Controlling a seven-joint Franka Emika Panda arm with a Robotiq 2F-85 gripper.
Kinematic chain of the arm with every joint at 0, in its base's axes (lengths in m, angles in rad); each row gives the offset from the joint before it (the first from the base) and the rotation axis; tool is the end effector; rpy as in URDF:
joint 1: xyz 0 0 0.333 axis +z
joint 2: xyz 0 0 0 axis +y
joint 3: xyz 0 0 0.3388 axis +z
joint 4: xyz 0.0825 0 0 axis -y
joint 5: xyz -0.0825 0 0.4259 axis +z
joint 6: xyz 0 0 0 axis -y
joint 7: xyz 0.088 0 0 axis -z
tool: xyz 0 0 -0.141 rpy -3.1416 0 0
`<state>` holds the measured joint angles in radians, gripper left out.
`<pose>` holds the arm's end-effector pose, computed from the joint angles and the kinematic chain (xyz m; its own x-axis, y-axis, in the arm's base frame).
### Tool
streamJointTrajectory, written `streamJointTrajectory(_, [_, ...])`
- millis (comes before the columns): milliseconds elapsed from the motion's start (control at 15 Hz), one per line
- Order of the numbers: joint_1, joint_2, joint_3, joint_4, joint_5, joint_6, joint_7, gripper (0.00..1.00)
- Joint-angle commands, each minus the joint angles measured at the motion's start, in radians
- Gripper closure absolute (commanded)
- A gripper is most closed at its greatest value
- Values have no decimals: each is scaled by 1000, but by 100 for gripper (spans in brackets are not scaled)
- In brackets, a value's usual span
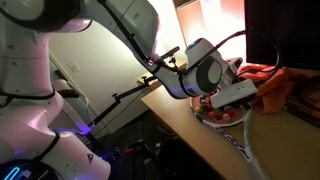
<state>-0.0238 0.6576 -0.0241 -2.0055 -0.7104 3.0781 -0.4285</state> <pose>0.6636 0.0197 0.1077 0.4355 0.8911 0.1275 0.7992 -0.4480 0.4007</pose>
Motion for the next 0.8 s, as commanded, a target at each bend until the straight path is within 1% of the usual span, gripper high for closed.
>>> streamJointTrajectory(0, [-22,13,17,21,12,-21,-44,90])
streamJointTrajectory(133, [-25,17,21,27,15,-30,-46,91])
streamJointTrajectory(200, [-25,17,22,28,17,-40,-44,94])
streamJointTrajectory(267, [-16,15,12,31,17,-51,-36,67])
streamJointTrajectory(333, [-13,15,8,32,16,-51,-32,68])
streamJointTrajectory(400, [-14,14,7,30,16,-49,-31,65])
streamJointTrajectory(533, [-11,6,-4,18,16,-42,-18,53])
streamJointTrajectory(600, [-5,-1,-14,4,14,-31,-7,44])
streamJointTrajectory(667, [3,-7,-27,-8,8,-19,2,38])
streamJointTrajectory(733, [18,-14,-53,-24,-12,4,35,29])
